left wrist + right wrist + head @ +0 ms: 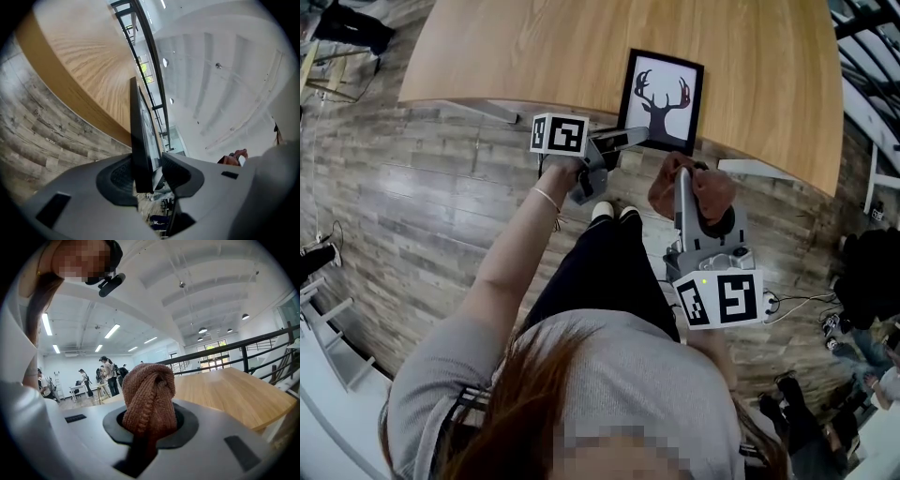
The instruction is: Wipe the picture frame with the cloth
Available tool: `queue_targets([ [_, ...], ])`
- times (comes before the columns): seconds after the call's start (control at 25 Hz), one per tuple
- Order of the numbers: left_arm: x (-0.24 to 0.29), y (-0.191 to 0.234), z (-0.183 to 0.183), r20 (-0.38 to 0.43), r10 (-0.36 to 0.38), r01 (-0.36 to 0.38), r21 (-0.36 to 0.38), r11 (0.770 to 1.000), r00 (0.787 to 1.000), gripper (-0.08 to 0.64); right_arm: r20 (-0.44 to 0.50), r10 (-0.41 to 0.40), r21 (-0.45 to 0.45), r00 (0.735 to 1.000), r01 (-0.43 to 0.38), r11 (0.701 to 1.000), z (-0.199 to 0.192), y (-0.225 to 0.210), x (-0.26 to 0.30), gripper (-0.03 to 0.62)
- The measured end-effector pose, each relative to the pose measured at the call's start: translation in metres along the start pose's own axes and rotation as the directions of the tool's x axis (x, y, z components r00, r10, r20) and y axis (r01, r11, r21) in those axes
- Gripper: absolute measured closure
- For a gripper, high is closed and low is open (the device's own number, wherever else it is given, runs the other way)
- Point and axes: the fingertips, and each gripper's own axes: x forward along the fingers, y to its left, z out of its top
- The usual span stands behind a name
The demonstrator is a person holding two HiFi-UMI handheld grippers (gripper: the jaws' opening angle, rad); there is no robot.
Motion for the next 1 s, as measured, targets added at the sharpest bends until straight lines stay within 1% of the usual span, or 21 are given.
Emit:
queue_targets([
  [0.04, 0.001, 0.000, 0.000, 0.001, -0.012, 0.012, -0.011, 1.000, 1.000, 0.418, -0.001, 0.001, 0.002, 1.000, -0.001, 1.000, -0.001, -0.001, 0.001, 0.518],
  [0.08, 0.002, 0.000, 0.001, 0.004, -0.024, 0.024, -0.022, 0.999, 1.000, 0.445, -0.002, 0.003, 0.003, 1.000, -0.003, 1.000, -0.001, -0.001, 0.001, 0.518],
  [0.28, 0.001, -0.001, 0.002, 0.038, -0.066, 0.068, -0.066, 0.995, 0.997, 0.466, -0.005, 0.011, 0.006, 1.000, -0.011, 1.000, -0.003, 0.001, 0.001, 0.518],
  [0.36, 0.000, -0.004, 0.004, 0.066, -0.101, 0.107, -0.091, 0.990, 0.993, 0.482, -0.005, 0.009, 0.009, 1.000, -0.009, 1.000, -0.003, -0.001, 0.001, 0.518],
  [0.44, -0.002, -0.012, 0.006, 0.099, -0.158, 0.168, -0.100, 0.981, 0.983, 0.502, -0.004, 0.006, 0.009, 1.000, -0.006, 1.000, -0.002, -0.001, 0.001, 0.518],
  [0.6, -0.004, -0.035, 0.007, 0.124, -0.271, 0.282, -0.086, 0.956, 0.955, 0.508, 0.006, 0.000, 0.009, 1.000, 0.000, 1.000, 0.000, -0.002, 0.000, 0.518],
  [0.64, -0.005, -0.039, 0.007, 0.131, -0.288, 0.300, -0.081, 0.951, 0.949, 0.508, 0.008, -0.001, 0.009, 1.000, 0.001, 1.000, 0.000, -0.002, 0.000, 0.518],
  [0.76, -0.010, -0.047, 0.008, 0.135, -0.319, 0.328, -0.051, 0.943, 0.938, 0.511, 0.018, -0.002, 0.005, 1.000, 0.002, 1.000, 0.004, -0.003, 0.000, 0.518],
  [0.84, -0.012, -0.054, 0.010, 0.137, -0.320, 0.329, -0.049, 0.943, 0.938, 0.511, 0.034, -0.004, 0.002, 0.999, 0.004, 1.000, 0.011, -0.004, -0.001, 0.518],
  [0.92, -0.011, -0.066, 0.013, 0.136, -0.324, 0.331, -0.029, 0.943, 0.936, 0.511, 0.056, -0.006, -0.004, 0.998, 0.006, 1.000, 0.022, -0.008, -0.003, 0.518],
  [1.0, -0.011, -0.091, 0.019, 0.145, -0.363, 0.366, 0.010, 0.931, 0.920, 0.511, 0.085, -0.008, -0.014, 0.996, 0.009, 1.000, 0.037, -0.011, -0.008, 0.518],
])
